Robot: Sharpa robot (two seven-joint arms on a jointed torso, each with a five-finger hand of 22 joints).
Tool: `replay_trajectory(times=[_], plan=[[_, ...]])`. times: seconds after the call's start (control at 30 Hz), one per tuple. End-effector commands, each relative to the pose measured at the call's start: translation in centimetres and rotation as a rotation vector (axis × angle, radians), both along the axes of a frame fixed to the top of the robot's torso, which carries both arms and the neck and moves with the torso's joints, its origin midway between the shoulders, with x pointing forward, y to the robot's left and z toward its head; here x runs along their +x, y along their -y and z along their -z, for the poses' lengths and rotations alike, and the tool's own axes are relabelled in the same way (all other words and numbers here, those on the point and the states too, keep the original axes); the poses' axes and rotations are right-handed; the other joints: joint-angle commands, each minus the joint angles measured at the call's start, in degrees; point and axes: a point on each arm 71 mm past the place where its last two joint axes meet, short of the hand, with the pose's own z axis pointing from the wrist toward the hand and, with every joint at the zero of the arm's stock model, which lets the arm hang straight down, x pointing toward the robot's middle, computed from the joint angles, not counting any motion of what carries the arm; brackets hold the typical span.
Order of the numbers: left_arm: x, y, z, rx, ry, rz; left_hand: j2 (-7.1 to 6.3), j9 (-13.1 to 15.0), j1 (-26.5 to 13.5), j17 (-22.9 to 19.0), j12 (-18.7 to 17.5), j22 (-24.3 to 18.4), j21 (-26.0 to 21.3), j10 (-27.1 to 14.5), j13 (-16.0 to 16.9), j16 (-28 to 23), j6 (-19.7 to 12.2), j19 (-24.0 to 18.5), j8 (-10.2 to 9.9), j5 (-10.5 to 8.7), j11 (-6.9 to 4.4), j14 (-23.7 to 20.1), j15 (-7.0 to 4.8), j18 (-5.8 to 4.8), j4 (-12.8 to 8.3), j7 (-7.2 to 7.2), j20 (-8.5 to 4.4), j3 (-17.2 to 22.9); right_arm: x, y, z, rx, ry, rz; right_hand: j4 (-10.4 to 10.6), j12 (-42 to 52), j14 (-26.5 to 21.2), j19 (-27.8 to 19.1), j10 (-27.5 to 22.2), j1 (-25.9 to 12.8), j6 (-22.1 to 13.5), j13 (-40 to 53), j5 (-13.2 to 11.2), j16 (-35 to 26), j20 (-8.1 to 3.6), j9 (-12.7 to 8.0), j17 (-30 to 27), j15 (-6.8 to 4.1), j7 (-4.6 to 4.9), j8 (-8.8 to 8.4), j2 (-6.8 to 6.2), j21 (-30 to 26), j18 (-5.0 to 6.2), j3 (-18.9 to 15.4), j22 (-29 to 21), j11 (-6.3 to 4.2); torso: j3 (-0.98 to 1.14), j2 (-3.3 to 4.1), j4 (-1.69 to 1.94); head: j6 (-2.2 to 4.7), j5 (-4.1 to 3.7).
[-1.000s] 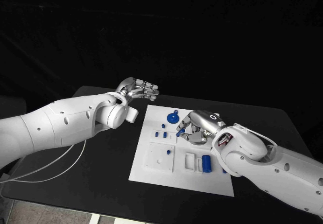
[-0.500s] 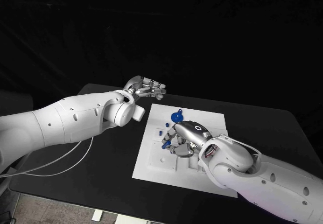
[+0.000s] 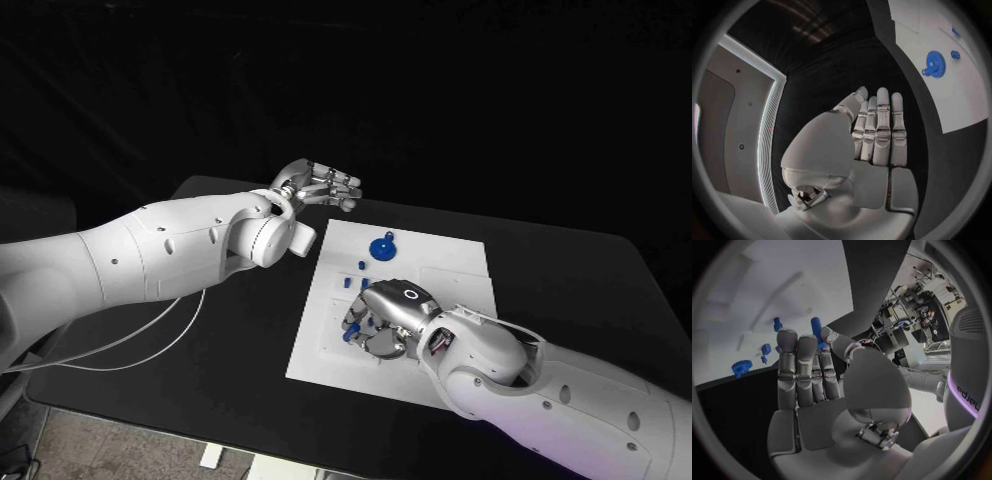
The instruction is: Assemble the parts on the task board
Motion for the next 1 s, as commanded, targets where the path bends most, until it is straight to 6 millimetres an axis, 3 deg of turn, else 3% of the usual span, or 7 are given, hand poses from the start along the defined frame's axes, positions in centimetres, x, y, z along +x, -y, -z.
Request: replay_trajectory(times=[0.03,0.57,1.0], plan=[[0.0,0.3,-0.2,-0.011,0.001,0.016,0.39,-0.1,0.0,0.0,-0.2,0.0,-0.1,-0.1,-0.1,-0.3,-0.4,0.4,-0.1,0.29,-0.07,-0.1,0.41,-0.31,0.3,0.00,-0.04,0.0,-0.1,-0.2,0.3,-0.044,0.025,-0.026,-0.3,0.4,0.1,2.3,3.5,-0.2,0.2,0.1,0.4,-0.4,-0.47,0.1,0.1,-0.19,0.23,0.16,0.56,-0.2,0.81,0.0,0.1,-2.33,0.02,0.02,-0.03,-0.07,0.00],[0.0,0.3,-0.1,-0.011,-0.001,0.018,0.39,-0.1,0.0,0.0,-0.2,0.0,-0.1,-0.1,-0.1,-0.3,-0.4,0.4,-0.1,0.29,-0.07,-0.1,0.41,-0.31,0.3,0.00,-0.04,0.0,0.2,-0.2,0.7,-0.087,0.075,-0.005,-0.7,0.4,0.2,2.3,3.6,-0.5,0.3,0.1,0.4,-0.4,-0.48,0.1,0.3,-0.20,0.21,0.17,0.51,0.2,0.83,0.4,0.4,-2.34,0.02,0.02,-0.04,-0.23,-0.35],[0.0,0.3,-0.1,-0.011,-0.003,0.019,0.40,-0.1,-0.1,0.0,-0.2,-0.1,-0.1,-0.2,-0.1,-0.4,-0.4,0.4,-0.1,0.26,-0.06,-0.1,0.43,-0.31,0.3,0.00,-0.01,0.0,0.0,-0.2,1.9,-0.151,0.044,-0.018,-0.7,0.4,0.1,2.3,3.6,-0.5,0.3,0.1,0.4,-0.5,-0.46,0.1,0.5,-0.17,0.21,0.17,0.51,0.1,0.81,0.5,0.5,-2.33,-0.01,-0.02,0.01,-0.52,-0.17]])
